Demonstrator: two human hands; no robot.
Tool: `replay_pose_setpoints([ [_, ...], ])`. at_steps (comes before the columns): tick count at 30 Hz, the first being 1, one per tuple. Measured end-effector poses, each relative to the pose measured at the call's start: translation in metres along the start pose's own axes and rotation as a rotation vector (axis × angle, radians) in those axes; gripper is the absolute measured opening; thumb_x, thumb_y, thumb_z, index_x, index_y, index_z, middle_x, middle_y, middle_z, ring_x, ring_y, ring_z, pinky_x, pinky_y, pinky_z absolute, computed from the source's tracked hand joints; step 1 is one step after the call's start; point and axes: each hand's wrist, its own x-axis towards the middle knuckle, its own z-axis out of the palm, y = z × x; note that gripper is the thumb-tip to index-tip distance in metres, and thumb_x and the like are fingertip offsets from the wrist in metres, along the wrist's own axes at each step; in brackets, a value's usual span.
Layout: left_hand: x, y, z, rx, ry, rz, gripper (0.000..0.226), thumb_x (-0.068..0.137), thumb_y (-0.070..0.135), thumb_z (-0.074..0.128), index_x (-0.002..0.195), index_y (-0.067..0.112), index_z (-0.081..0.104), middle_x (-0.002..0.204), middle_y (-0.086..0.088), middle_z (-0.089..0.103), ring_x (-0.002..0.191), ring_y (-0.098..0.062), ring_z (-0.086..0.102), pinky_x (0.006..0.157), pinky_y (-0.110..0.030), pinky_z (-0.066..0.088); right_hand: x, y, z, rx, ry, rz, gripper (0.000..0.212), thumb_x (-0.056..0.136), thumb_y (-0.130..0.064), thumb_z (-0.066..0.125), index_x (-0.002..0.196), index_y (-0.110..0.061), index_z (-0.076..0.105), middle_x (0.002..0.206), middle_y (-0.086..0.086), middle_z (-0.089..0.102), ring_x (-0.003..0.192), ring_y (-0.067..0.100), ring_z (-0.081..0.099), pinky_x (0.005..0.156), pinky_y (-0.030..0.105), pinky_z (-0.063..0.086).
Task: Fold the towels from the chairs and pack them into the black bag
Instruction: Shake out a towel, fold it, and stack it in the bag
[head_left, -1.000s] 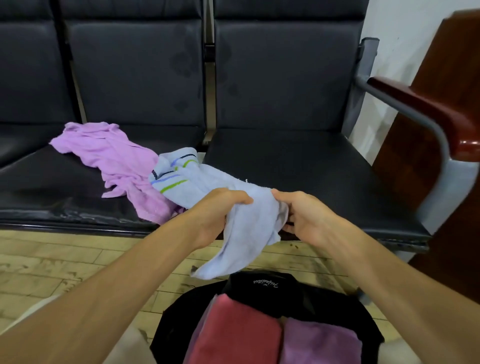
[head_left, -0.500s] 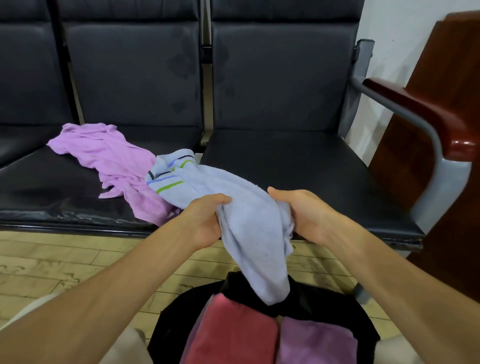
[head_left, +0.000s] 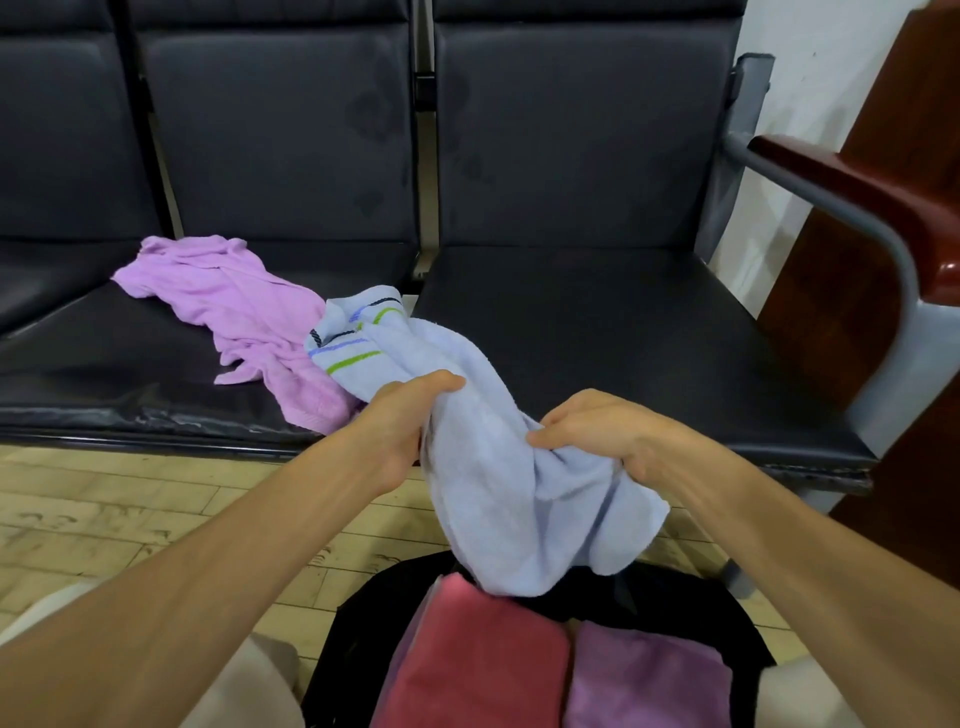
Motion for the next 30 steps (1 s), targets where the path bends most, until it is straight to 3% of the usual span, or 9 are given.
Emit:
replay_pose_setpoints([
  [6, -0.001, 0.001, -0.002, -0.128, 0.034, -0.001, 0.024, 0.096, 0.031, 0.046, 0.109, 0.016, 0.06, 0.112, -0.008, 0.068, 0.103, -0.022, 0.063, 0.081, -0.035, 0.051, 0.003, 0.007, -0.005, 0.524, 0.011, -0.148, 0.02, 0.085, -0.014, 0.056, 0.067, -0.015, 0.064, 0.078, 0.002, 0.063, 0.079, 0.02, 0.057, 0.076, 0.031, 0.049],
  [9, -0.003, 0.001, -0.002, -0.147, 0.041, -0.008, 0.021, 0.097, 0.025, 0.046, 0.108, 0.015, 0.061, 0.111, -0.008, 0.068, 0.104, -0.023, 0.064, 0.084, -0.034, 0.051, 0.009, 0.009, -0.003, 0.704, 0.025, -0.139, 0.015, 0.081, -0.022, 0.057, 0.083, -0.007, 0.06, 0.089, 0.004, 0.064, 0.086, 0.02, 0.058, 0.073, 0.033, 0.047],
  [13, -0.004, -0.002, -0.003, -0.113, 0.01, -0.039, 0.027, 0.095, 0.017, 0.051, 0.116, 0.006, 0.062, 0.114, -0.011, 0.068, 0.107, -0.025, 0.064, 0.089, -0.034, 0.05, 0.013, 0.009, 0.003, 0.72, -0.026, 0.017, 0.035, 0.087, -0.035, 0.068, 0.105, -0.006, 0.071, 0.101, 0.009, 0.074, 0.093, 0.024, 0.07, 0.072, 0.035, 0.054],
  [16, -0.005, -0.002, -0.004, -0.059, -0.001, -0.004, 0.019, 0.093, 0.015, 0.054, 0.108, 0.008, 0.063, 0.107, -0.007, 0.07, 0.101, -0.021, 0.065, 0.083, -0.031, 0.051, 0.012, 0.005, 0.008, 0.521, -0.108, 0.109, 0.021, 0.081, -0.03, 0.073, 0.09, -0.011, 0.073, 0.087, 0.003, 0.073, 0.079, 0.017, 0.07, 0.066, 0.03, 0.053],
  [18, -0.004, -0.001, -0.005, -0.049, 0.015, 0.003, 0.022, 0.091, 0.016, 0.059, 0.112, 0.008, 0.063, 0.109, -0.006, 0.07, 0.104, -0.021, 0.064, 0.086, -0.033, 0.051, 0.013, 0.003, 0.01, 0.562, -0.094, 0.087, 0.012, 0.073, -0.022, 0.072, 0.075, -0.014, 0.063, 0.078, 0.004, 0.064, 0.073, 0.017, 0.061, 0.068, 0.029, 0.048],
  [23, -0.004, 0.004, 0.001, -0.124, -0.031, -0.024, 0.02, 0.089, 0.01, 0.062, 0.109, 0.01, 0.067, 0.108, -0.004, 0.072, 0.098, -0.017, 0.068, 0.084, -0.029, 0.054, 0.007, -0.003, -0.011, 1.067, 0.015, -0.214, 0.017, 0.073, -0.011, 0.051, 0.068, -0.019, 0.036, 0.074, 0.007, 0.043, 0.065, 0.017, 0.047, 0.063, 0.03, 0.041],
  [25, -0.004, 0.005, 0.003, -0.145, -0.041, -0.029, 0.02, 0.089, 0.012, 0.062, 0.108, 0.011, 0.068, 0.108, -0.004, 0.072, 0.098, -0.017, 0.068, 0.082, -0.03, 0.054, -0.001, -0.005, -0.026, 1.288, 0.1, -0.335, 0.02, 0.077, -0.01, 0.043, 0.065, -0.017, 0.03, 0.07, 0.006, 0.044, 0.065, 0.018, 0.049, 0.066, 0.03, 0.043],
  [27, -0.002, 0.007, 0.004, -0.168, -0.007, -0.027, 0.021, 0.091, 0.016, 0.061, 0.11, 0.011, 0.067, 0.11, -0.004, 0.071, 0.101, -0.019, 0.067, 0.085, -0.032, 0.053, -0.008, -0.002, -0.041, 1.373, 0.247, -0.417, 0.023, 0.084, -0.013, 0.041, 0.061, -0.011, 0.045, 0.07, 0.006, 0.055, 0.069, 0.018, 0.057, 0.072, 0.031, 0.048],
  [30, -0.003, 0.009, 0.008, -0.218, 0.035, -0.021, 0.017, 0.095, 0.023, 0.054, 0.105, 0.015, 0.065, 0.108, -0.004, 0.071, 0.097, -0.02, 0.065, 0.077, -0.032, 0.052, -0.002, 0.01, -0.052, 1.307, 0.415, -0.341, 0.008, 0.084, -0.018, 0.053, 0.08, -0.01, 0.053, 0.087, 0.009, 0.057, 0.089, 0.024, 0.055, 0.084, 0.036, 0.046],
])
